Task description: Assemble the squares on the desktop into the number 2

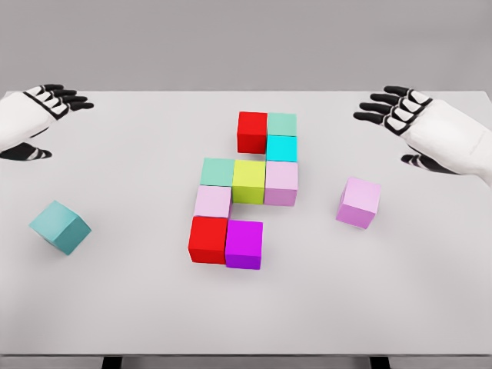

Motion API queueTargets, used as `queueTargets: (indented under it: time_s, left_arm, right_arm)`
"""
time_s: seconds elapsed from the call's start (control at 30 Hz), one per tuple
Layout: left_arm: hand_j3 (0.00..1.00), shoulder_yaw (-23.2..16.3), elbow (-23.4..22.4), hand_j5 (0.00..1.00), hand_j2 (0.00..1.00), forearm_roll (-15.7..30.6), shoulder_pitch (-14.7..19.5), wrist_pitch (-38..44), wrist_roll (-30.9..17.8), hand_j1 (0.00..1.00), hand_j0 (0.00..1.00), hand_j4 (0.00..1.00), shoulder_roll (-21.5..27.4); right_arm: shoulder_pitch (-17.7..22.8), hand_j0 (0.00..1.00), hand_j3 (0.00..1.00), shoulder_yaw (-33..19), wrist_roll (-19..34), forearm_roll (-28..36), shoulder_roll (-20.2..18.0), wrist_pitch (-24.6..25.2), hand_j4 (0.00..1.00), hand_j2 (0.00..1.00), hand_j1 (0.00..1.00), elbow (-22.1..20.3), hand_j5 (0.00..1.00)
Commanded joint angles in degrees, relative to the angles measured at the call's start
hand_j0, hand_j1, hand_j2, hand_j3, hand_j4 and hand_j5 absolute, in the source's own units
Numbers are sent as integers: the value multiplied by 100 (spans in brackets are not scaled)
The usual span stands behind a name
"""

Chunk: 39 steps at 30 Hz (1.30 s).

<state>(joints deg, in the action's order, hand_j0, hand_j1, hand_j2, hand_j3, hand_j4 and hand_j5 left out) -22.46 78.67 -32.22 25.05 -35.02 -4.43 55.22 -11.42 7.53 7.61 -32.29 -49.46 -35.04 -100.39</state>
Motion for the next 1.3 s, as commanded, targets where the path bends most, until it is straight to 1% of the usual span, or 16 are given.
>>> queueTargets:
  time_s: [0.0,0.07,0.13,0.2,0.27,0.3,0.33,0.37,0.4,0.47,0.5,0.57,0.63,0.8,1.0,1.27]
  left_arm:
    - [100,-4,-1,100,100,41,0,2,3,100,100,100,24]
    - [100,-13,8,100,100,6,0,2,3,100,100,100,24]
    - [100,-13,17,100,100,-21,-18,2,3,100,100,100,24]
    - [100,-13,17,100,100,-56,-35,2,3,100,100,100,50]
    - [100,-21,17,100,100,-56,-62,2,3,100,100,100,322]
    - [100,-22,17,100,100,-47,-62,2,3,100,100,100,323]
    - [100,-65,25,100,100,-30,-88,2,3,100,100,100,375]
    - [100,-170,78,100,100,-3,-88,2,3,100,100,100,559]
    - [100,-268,253,100,100,23,-88,2,3,100,100,100,770]
    - [100,-408,430,100,100,41,-88,2,12,100,100,100,1034]
    - [100,-505,465,100,100,41,-88,2,12,100,100,100,1140]
    - [100,-645,544,100,100,32,-88,2,12,100,100,100,1350]
    - [100,-760,667,100,100,41,-88,2,12,100,100,100,1553]
    - [100,-936,834,100,100,49,-97,2,21,100,100,100,1711]
    - [100,-1252,948,100,100,41,-97,2,30,100,100,100,1817]
    - [100,-1401,1142,100,100,102,-97,2,38,100,100,100,2080]
  right_arm:
    - [0,100,100,64,-5,-49,-90,4,100,100,100,142,100]
    - [-61,100,100,388,-14,21,-274,4,100,100,100,143,100]
    - [-290,100,100,697,-85,126,-283,4,100,100,100,196,100]
    - [-483,100,100,951,-85,512,-537,4,100,100,100,433,100]
    - [-1502,100,100,2198,-5,645,-1135,4,100,100,100,494,100]
    - [-1889,100,100,2585,-5,645,-1276,4,100,100,100,503,100]
    - [-2337,100,100,2990,21,628,-1347,4,100,100,100,679,100]
    - [-2627,100,100,3245,240,619,-1347,4,100,100,100,819,100]
    - [-2979,100,100,3649,688,636,-1338,4,100,100,100,925,100]
    - [-3515,100,100,4221,1225,636,-1259,4,100,100,100,1065,100]
    - [-3744,100,100,4432,1392,654,-1241,4,100,100,100,1259,100]
    - [-3981,100,100,4888,1497,654,-1039,4,100,100,100,1365,100]
    - [-4140,100,100,5320,1787,654,-995,4,100,100,100,1365,100]
    - [-4228,100,100,5671,1893,584,-749,4,100,100,100,1426,100]
    - [-4351,100,100,5619,1893,522,-670,4,100,100,100,1417,100]
    - [-4342,99,99,5672,1902,250,-573,4,99,99,99,1365,99]
